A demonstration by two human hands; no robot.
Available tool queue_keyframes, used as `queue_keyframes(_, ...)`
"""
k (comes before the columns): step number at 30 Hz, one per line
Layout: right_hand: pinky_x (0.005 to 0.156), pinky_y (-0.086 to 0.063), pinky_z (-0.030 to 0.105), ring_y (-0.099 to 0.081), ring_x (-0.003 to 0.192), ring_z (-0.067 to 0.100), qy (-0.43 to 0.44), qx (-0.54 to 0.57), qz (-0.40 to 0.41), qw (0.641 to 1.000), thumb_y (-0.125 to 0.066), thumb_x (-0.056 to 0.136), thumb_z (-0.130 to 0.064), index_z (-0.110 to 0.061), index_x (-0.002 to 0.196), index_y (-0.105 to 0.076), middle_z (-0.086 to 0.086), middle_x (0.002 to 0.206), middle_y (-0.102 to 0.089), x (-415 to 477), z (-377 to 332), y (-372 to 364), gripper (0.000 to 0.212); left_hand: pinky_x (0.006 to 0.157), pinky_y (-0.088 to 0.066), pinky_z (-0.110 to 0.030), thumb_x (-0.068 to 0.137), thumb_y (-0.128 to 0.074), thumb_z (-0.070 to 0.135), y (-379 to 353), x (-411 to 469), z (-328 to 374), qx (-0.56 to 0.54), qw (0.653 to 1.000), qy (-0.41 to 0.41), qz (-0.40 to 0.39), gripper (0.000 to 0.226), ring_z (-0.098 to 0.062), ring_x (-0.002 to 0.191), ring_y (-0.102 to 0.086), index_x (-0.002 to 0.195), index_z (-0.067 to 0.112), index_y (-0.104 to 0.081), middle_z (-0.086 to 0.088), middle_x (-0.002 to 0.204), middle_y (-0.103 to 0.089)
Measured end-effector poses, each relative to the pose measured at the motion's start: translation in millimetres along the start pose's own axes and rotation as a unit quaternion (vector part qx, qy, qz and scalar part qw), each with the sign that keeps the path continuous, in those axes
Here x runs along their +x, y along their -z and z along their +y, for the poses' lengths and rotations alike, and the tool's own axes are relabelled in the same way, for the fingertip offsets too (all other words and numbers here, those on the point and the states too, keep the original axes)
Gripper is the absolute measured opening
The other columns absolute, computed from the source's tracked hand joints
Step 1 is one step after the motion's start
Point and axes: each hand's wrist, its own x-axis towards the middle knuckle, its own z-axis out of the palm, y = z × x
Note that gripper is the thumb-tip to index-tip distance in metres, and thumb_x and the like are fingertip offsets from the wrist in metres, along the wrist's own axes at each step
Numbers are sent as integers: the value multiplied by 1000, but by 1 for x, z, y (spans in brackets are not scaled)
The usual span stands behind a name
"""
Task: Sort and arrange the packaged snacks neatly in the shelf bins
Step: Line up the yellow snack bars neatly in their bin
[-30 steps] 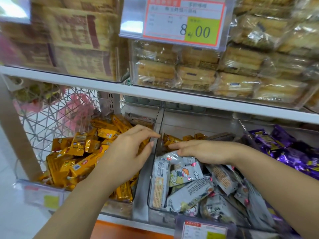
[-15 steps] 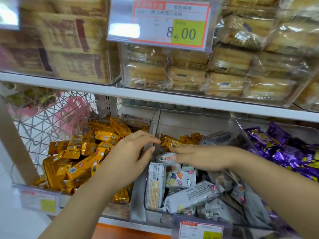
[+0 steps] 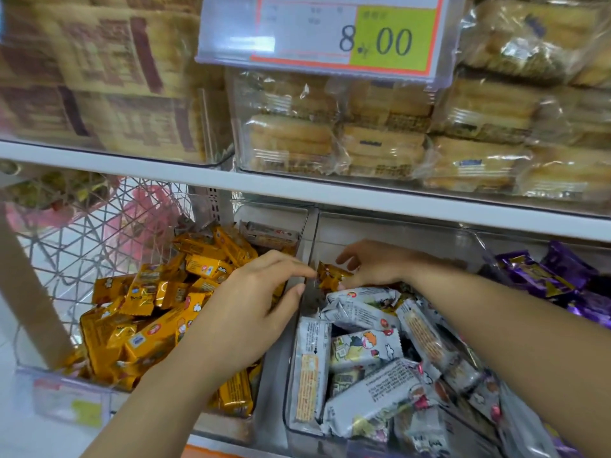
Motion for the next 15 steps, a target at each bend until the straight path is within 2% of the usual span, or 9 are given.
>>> queue_keyframes(4, 87, -38, 23, -48, 120, 19, 0, -69, 7, 998, -74, 78, -35, -20, 136, -44, 2, 137, -47, 11, -9, -10, 67, 83, -33, 1, 93, -52, 23, 1, 0, -1, -2, 1000, 5, 0, 25, 8, 106, -48, 114, 31, -64, 24, 110, -54)
queue_keyframes(7, 82, -39, 24, -49, 114, 20, -5, -51, 21, 998, -76, 74, -30, -22, 136, -41, 3, 134, -48, 9, -10, -7, 72, 88, -31, 2, 94, -55, 19, 1, 0, -2, -4, 1000, 0, 1, 24, 7, 106, -48, 113, 29, -65, 21, 109, -55)
queue_keyframes(11, 83, -40, 24, -49, 107, 16, 5, -38, -5, 999, -76, 76, -29, -22, 140, -34, 2, 133, -49, -4, -10, -6, 77, 90, -31, 1, 94, -54, 20, 1, -1, -3, -4, 1000, -2, -2, 25, 7, 106, -48, 114, 30, -64, 21, 110, -55)
queue_keyframes(13, 88, -41, 25, -51, 111, 18, 19, -58, -21, 998, -72, 81, -27, -16, 139, -38, 4, 132, -50, -10, -13, -11, 68, 90, -33, 0, 94, -54, 19, 0, -2, -2, -3, 1000, -6, -5, 25, 6, 106, -49, 115, 30, -64, 21, 110, -55)
queue_keyframes(15, 89, -42, 28, -53, 106, 19, 29, -73, -14, 997, -71, 83, -28, -13, 133, -44, 7, 127, -55, -15, -17, -12, 59, 90, -33, 0, 94, -53, 20, 1, -4, -2, -4, 1000, -5, -5, 25, 7, 106, -48, 115, 30, -64, 22, 110, -54)
